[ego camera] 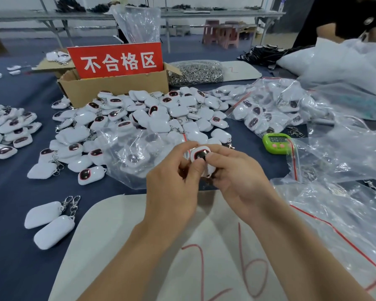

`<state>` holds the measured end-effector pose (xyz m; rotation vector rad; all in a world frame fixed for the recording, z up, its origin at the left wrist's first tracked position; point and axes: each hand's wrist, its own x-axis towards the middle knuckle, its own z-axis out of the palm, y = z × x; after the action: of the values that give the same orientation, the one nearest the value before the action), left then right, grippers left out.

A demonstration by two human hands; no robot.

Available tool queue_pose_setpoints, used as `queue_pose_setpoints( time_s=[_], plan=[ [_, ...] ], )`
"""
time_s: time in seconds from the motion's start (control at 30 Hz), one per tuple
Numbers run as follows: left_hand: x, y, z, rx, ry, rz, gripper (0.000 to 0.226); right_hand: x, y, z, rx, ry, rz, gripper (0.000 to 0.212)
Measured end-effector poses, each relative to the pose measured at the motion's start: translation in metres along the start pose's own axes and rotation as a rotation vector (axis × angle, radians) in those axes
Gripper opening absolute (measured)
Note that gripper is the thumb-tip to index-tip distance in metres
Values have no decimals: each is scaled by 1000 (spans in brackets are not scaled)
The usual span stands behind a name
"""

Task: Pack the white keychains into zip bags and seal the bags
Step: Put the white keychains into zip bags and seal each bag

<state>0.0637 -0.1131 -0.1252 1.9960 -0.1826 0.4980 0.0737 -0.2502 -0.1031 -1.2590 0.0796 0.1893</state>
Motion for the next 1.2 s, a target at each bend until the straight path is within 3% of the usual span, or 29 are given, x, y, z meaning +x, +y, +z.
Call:
queue_pose_setpoints(
  time_s=[0.4,0.77,0.83,1.07,1.2],
  plan=[
    [7,4,0,-248,-25,-155,19,1,2,-3,-191,145,-151,26],
    [12,-4,-1,-201,59,-251,2,-2,8,5,-234,61,-147,27],
    [12,-7,-1,-172,71,-233,12,-2,10,7,-223,30,-153,29],
    [10,0,0,-187,57,-146,11,-2,7,2,-150,22,-235,36],
    [7,2,0,-155,32,-64,15,-1,7,-1,-279,74,-281,36]
  ],
)
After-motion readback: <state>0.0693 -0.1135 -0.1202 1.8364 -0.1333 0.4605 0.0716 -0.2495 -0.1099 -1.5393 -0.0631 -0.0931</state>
